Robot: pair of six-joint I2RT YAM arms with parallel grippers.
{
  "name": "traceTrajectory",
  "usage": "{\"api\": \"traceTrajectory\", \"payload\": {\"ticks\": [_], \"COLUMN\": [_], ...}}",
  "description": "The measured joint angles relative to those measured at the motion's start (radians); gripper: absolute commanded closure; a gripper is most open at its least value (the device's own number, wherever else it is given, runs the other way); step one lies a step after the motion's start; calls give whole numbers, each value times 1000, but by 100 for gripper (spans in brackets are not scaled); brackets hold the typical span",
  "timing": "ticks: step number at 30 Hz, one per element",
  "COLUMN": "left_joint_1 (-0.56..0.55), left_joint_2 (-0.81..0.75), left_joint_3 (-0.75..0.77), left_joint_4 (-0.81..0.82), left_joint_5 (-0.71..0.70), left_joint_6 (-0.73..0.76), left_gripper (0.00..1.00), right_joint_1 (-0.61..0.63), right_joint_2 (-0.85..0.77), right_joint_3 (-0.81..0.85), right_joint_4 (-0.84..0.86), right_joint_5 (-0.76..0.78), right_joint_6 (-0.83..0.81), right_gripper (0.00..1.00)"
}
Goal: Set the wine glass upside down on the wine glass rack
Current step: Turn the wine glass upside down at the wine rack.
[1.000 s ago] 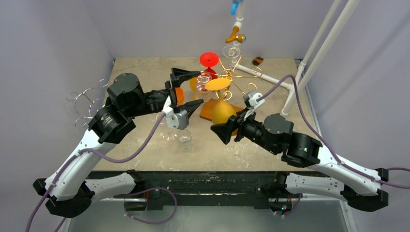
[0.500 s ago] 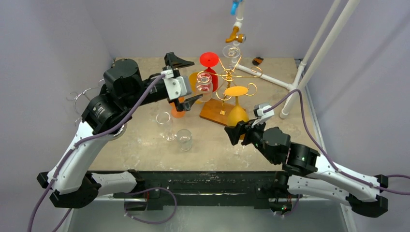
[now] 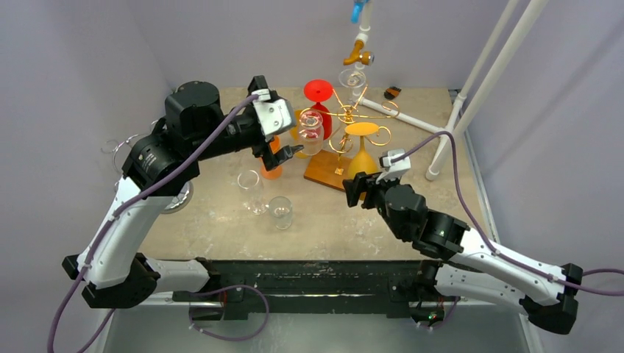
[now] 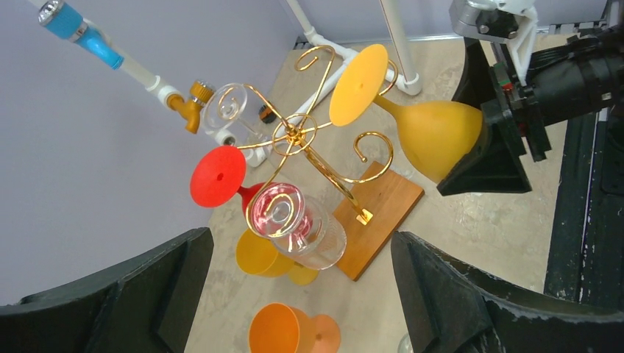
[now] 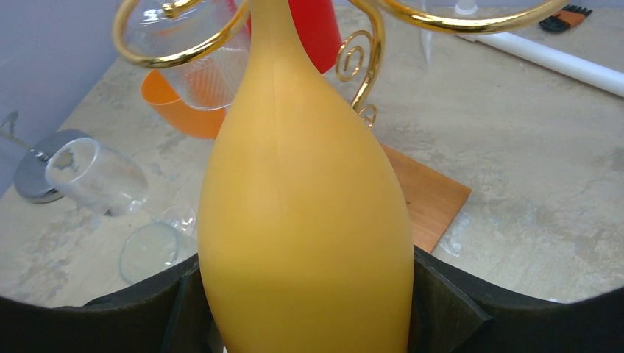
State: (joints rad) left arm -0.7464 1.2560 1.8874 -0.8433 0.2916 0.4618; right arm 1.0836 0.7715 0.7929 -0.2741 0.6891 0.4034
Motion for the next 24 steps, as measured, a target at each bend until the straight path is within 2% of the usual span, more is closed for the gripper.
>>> {"api": "traceTrajectory", "payload": {"ticks": [6, 12, 24], "left_joint_1": [0, 0, 0], "left_joint_2": [-22, -68, -58], "left_joint_3": [-10, -42, -42], "left_joint_4": [-14, -16, -21], "left_joint_5": [-25, -36, -38], "left_joint_6": [-3, -6, -9], "left_gripper": [0, 0, 0], "right_joint_1": [-88, -96, -103], "right_joint_2": [60, 82, 183], "right_joint_3": [0, 0, 0], "right_joint_4": [25, 53, 121], "right_joint_5": [-38, -84, -138], "right_joint_6": [-2, -13, -42], "right_gripper": [48, 48, 48]}}
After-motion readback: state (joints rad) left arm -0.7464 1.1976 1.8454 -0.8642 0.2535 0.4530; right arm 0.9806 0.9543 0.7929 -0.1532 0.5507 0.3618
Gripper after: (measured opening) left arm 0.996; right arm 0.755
